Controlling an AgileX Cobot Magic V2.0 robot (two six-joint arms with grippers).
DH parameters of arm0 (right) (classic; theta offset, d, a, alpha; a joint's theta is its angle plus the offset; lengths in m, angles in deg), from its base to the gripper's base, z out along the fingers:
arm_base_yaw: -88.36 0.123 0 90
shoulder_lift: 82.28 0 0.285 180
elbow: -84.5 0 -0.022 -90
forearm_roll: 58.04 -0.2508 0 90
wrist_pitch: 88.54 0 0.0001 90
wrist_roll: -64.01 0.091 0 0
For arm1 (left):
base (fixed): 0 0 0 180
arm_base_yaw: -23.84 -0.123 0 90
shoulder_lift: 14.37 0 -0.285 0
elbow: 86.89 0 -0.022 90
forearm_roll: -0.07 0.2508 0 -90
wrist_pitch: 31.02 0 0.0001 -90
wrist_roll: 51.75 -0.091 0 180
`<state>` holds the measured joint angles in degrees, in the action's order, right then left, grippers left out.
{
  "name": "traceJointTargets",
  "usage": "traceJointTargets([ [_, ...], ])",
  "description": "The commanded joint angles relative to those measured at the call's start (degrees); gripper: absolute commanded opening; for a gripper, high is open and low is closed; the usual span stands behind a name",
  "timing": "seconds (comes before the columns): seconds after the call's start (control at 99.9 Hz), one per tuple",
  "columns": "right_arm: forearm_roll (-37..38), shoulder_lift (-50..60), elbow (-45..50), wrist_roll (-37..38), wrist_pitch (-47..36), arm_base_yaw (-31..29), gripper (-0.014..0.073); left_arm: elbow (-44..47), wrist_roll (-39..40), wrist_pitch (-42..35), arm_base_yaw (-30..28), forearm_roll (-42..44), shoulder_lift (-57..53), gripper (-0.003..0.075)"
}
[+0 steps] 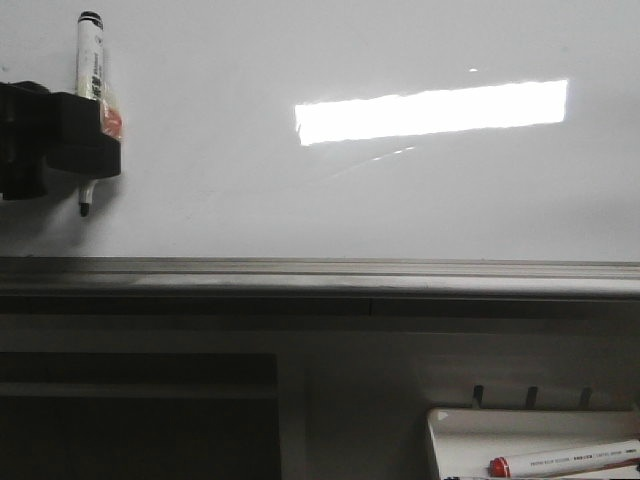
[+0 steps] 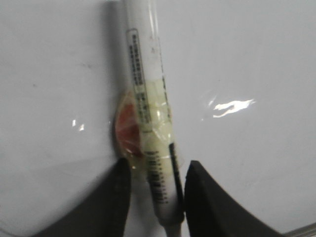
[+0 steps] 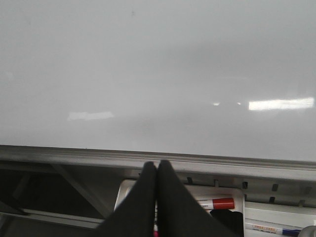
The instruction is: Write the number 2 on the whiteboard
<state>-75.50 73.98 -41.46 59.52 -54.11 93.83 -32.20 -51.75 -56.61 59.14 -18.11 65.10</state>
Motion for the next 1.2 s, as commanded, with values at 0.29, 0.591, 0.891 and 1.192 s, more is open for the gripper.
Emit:
traceJointTargets([
  [0.29,-20.33,-1.68,-1.88,-12.84,-0.67,0.05,-0.0060,-1.37,0.54,1.65,0.49,18.18,-3.13,-0.0020],
  [0.591,-45.51,-8.91,-2.85,-43.31,5.50,3.80,-0.0060,-1.37,0.54,6.33,8.15,43.16,-17.84,-0.0020],
  [0.891,-45.27,-17.98,-5.28,-53.64,2.16,21.33,-0.0030,-1.37,0.54,19.55,15.72,48.17,-25.60,-0.0020],
  [1.192,-31.89,-28.99,-14.41,-58.46,-4.55,36.10,0.0456,-1.37,0.54,23.82,21.89,48.17,-25.96,-0.0020],
])
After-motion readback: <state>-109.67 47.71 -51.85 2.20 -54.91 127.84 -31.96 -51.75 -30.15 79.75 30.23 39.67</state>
